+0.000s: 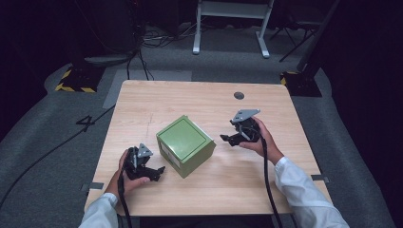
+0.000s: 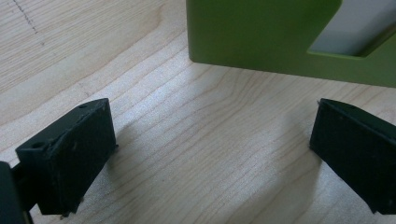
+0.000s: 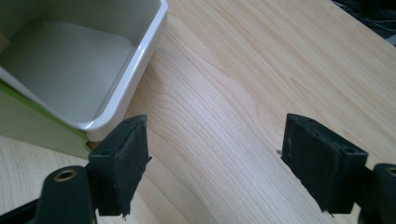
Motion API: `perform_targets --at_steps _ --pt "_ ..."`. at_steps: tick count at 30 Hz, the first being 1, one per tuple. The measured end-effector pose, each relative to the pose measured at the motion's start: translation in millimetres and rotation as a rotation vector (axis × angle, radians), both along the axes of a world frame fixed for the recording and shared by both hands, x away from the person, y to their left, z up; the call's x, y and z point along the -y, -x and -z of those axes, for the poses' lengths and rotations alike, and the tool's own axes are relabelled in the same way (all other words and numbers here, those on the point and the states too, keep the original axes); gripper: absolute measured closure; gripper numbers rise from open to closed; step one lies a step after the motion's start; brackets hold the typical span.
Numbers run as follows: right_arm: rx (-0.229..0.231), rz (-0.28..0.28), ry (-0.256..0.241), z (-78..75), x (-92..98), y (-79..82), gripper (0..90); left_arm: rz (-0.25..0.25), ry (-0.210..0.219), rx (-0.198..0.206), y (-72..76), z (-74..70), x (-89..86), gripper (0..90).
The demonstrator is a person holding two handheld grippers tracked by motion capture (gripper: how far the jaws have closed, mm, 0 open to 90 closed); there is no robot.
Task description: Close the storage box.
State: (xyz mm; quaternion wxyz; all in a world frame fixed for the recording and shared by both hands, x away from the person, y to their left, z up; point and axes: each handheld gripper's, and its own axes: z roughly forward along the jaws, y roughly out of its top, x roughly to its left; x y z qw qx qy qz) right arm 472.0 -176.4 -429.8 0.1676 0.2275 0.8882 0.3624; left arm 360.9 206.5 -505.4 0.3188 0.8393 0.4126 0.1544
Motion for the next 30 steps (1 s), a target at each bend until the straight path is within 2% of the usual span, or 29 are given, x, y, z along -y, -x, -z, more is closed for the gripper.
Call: perform_targets --at_steps 6,12,22,30 --pt "0.031 -0.003 0.033 -6.2 12.5 11.5 21.5 0.002 0.000 -0.001 -0.2 0.0 -0.1 0.5" --pt "0.040 0.002 0.049 -9.5 24.9 20.3 21.3 0.002 0.000 -0.001 -0.2 0.0 -0.1 0.5" --pt "0.058 0.003 0.100 -4.7 41.8 36.3 20.9 0.005 -0.002 -0.001 -0.3 -0.1 -0.3 0.5" --pt "0.059 0.016 0.090 -1.0 59.0 48.9 20.8 0.005 -0.002 -0.001 -0.3 -0.2 -0.3 0.5"
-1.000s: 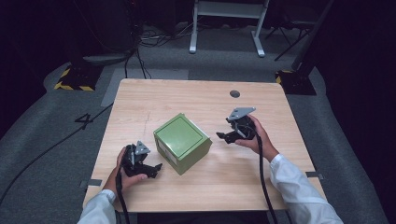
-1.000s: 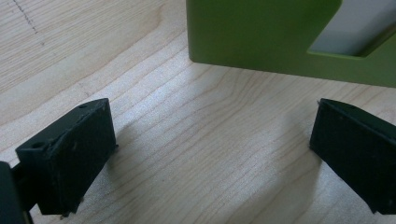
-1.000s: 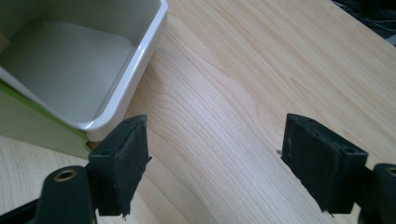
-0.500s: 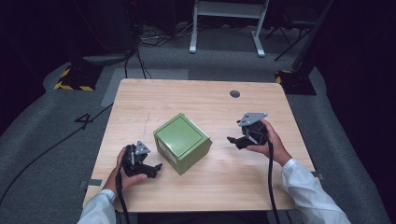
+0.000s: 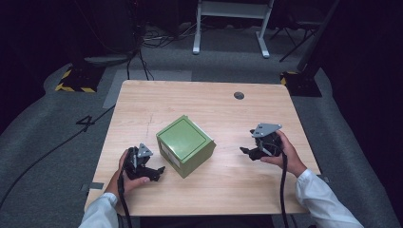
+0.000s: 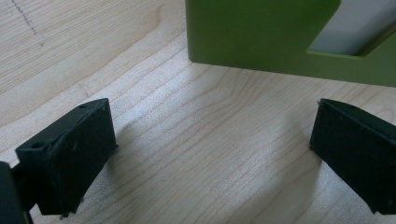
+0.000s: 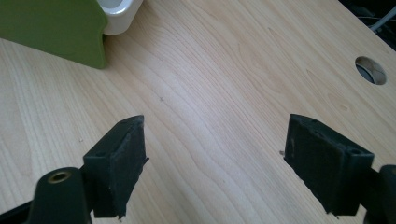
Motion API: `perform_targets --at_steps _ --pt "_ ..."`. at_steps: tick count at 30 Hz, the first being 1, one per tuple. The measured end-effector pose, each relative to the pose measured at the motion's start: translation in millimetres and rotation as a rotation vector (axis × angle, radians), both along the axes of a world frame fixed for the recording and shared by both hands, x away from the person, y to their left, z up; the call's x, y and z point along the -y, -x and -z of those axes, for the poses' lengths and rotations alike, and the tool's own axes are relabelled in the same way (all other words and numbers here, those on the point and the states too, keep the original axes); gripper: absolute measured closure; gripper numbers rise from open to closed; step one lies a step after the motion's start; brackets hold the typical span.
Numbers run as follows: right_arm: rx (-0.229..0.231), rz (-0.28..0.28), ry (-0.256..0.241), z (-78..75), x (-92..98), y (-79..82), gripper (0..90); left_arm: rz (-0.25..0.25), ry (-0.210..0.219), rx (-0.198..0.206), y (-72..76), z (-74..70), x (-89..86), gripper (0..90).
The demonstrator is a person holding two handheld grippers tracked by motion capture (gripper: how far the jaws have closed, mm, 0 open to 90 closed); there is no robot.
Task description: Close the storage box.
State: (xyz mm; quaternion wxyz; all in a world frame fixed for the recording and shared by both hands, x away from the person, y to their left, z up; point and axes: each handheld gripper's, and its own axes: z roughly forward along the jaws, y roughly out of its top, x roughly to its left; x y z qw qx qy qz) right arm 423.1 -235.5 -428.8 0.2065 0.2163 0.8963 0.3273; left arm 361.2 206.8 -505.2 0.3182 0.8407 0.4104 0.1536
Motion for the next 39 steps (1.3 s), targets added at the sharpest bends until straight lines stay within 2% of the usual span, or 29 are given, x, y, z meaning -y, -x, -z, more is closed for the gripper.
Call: perform_targets --at_steps 5,21,28,39 --pt "0.006 0.002 -0.002 0.7 15.2 6.3 20.6 -0.001 0.000 0.000 0.0 0.0 0.0 0.5" --pt "-0.031 0.074 0.016 25.4 61.7 22.5 20.5 -0.002 0.002 0.001 0.2 0.1 0.1 0.5" --pt "-0.024 0.115 -0.015 34.3 86.7 36.3 20.6 -0.002 0.002 0.001 0.2 0.2 0.2 0.5" --pt "-0.084 0.227 -0.088 57.8 138.3 49.6 18.4 -0.002 0.002 0.001 0.2 0.1 0.1 0.5"
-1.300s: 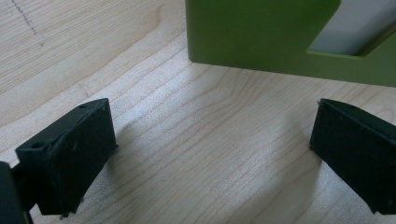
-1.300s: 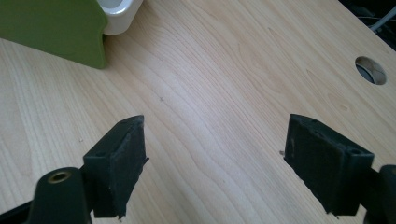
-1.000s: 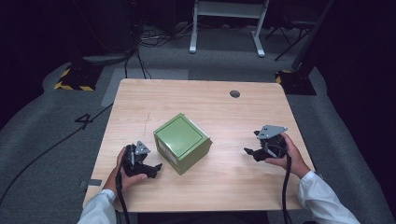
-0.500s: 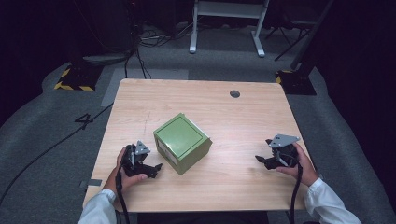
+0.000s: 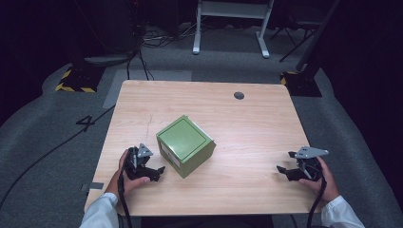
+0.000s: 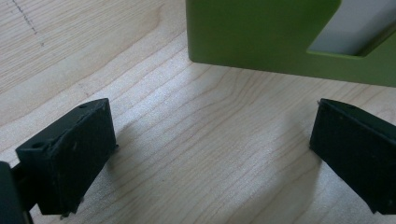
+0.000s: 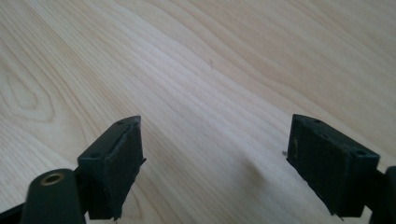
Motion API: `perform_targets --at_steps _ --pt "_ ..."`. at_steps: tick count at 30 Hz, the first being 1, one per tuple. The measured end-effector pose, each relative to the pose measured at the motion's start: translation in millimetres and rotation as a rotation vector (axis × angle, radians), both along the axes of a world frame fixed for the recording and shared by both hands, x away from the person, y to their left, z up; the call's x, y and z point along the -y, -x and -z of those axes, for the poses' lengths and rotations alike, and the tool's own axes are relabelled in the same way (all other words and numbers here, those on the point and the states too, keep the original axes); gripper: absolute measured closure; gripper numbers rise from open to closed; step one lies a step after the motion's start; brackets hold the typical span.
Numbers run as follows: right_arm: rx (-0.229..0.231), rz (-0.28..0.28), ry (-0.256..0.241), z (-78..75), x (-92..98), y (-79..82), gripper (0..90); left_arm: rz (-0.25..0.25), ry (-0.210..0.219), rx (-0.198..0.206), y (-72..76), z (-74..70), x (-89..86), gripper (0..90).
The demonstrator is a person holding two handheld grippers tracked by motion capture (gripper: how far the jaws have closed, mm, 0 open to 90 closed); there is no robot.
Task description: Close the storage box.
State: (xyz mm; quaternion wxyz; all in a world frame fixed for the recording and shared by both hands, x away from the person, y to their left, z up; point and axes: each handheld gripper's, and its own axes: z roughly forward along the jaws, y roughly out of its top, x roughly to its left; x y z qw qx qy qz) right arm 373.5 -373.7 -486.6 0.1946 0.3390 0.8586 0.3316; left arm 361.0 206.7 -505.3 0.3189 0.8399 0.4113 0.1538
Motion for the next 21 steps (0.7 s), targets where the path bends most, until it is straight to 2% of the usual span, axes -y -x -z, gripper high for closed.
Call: perform_targets --at_steps 5,9,13,21 --pt "-0.014 0.049 -0.014 9.5 14.0 5.5 17.7 -0.006 0.006 -0.003 0.7 0.2 0.4 0.5" --pt "-0.025 0.083 -0.079 14.9 23.5 8.4 16.0 -0.005 0.003 -0.003 1.5 0.1 -0.5 0.5" --pt "-0.031 0.110 -0.105 17.1 25.6 8.7 15.1 -0.007 0.005 -0.006 2.2 0.1 -0.6 0.5" --pt "-0.029 0.110 -0.105 17.4 24.9 8.5 15.0 -0.007 0.005 -0.003 2.3 0.2 -0.8 0.5"
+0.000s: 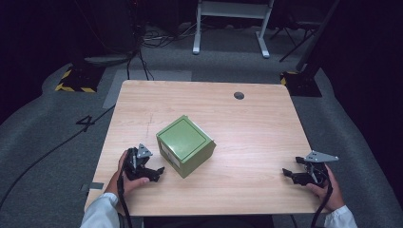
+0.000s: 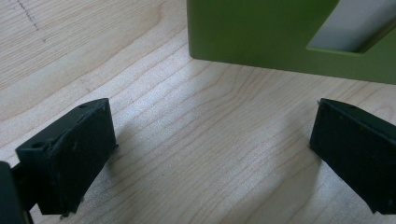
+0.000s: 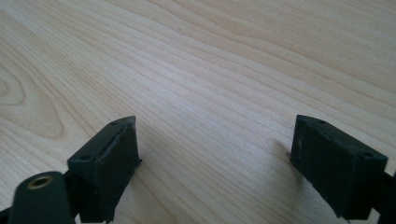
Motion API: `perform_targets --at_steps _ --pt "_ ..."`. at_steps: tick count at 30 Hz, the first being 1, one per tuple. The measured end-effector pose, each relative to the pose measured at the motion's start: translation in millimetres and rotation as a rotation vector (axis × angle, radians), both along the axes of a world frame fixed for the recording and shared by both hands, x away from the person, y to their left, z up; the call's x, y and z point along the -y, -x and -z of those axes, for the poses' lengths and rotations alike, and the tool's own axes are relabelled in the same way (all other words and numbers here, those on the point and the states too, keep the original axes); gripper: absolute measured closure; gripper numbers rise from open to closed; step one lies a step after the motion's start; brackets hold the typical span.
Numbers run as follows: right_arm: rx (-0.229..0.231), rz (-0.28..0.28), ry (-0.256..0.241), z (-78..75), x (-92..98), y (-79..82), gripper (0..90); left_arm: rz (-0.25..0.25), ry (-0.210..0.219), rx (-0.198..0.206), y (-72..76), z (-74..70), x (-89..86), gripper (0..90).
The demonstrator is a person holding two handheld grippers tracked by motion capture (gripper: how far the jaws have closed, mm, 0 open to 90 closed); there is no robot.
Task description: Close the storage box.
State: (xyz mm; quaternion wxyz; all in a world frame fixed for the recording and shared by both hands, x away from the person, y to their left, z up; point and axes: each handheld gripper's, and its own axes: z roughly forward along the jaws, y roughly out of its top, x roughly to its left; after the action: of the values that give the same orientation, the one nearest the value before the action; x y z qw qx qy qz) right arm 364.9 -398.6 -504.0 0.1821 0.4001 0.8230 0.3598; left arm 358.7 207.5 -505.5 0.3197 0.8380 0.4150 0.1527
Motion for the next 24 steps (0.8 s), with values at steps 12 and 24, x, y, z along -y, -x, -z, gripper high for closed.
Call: perform_targets --at_steps 12,24 --pt "0.001 -0.001 0.000 0.0 -0.9 0.1 15.0 0.002 -0.003 0.003 0.4 0.0 -0.6 0.5" --pt "0.003 0.000 0.001 -0.1 -1.2 0.4 15.1 0.003 -0.003 0.001 0.2 -0.1 -0.6 0.3"
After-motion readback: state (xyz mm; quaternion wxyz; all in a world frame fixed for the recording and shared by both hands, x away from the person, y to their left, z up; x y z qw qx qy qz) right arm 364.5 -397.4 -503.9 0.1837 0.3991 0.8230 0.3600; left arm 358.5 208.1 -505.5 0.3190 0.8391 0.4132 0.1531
